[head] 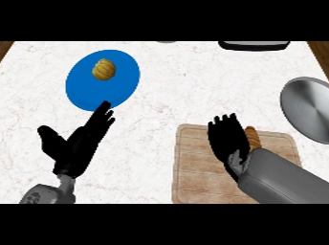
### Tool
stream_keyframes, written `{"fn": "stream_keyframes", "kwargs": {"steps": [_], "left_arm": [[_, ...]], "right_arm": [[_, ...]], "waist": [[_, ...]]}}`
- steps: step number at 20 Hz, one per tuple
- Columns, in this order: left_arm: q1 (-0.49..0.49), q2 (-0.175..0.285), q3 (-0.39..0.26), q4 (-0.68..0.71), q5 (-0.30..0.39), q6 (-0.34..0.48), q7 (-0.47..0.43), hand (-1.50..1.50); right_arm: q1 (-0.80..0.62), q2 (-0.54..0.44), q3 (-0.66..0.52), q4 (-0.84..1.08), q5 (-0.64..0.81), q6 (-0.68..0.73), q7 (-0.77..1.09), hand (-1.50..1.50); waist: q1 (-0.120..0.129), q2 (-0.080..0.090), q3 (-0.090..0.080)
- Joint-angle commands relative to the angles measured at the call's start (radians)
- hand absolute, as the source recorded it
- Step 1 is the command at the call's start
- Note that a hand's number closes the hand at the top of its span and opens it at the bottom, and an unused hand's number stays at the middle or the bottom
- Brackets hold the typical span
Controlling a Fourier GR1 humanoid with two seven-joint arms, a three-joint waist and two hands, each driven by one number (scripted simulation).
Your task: Pick the croissant from the cutting board and place it in the pan
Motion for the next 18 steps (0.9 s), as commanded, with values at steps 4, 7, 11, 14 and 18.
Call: {"fn": "stream_keyframes", "kwargs": {"steps": [4, 7, 11, 14, 18], "left_arm": [[-0.03, -0.012, 0.02, -0.02, 0.0, 0.018, 0.051, 0.0], [-0.02, 0.006, 0.047, 0.034, 0.005, -0.044, -0.003, 0.0], [0.028, 0.004, 0.036, -0.026, -0.006, -0.043, -0.012, 0.0], [0.034, -0.02, 0.025, -0.004, -0.029, -0.019, -0.016, 0.0], [0.018, -0.036, 0.032, -0.021, -0.024, -0.01, 0.025, 0.0]], "right_arm": [[0.086, 0.205, 0.008, 0.058, 0.026, 0.088, 0.283, -1.5], [0.085, 0.209, 0.0, 0.051, 0.075, 0.094, 0.275, -1.5], [0.074, 0.17, -0.038, 0.015, 0.107, 0.164, 0.273, -1.5], [0.077, 0.104, -0.015, 0.039, 0.177, 0.154, 0.218, -1.5], [0.152, 0.085, -0.018, 0.012, 0.25, 0.132, 0.202, -1.5]], "waist": [[-0.006, 0.003, 0.004], [-0.006, 0.005, 0.004], [-0.005, 0.001, 0.004], [-0.006, 0.003, 0.004], [-0.009, 0.003, 0.004]]}}
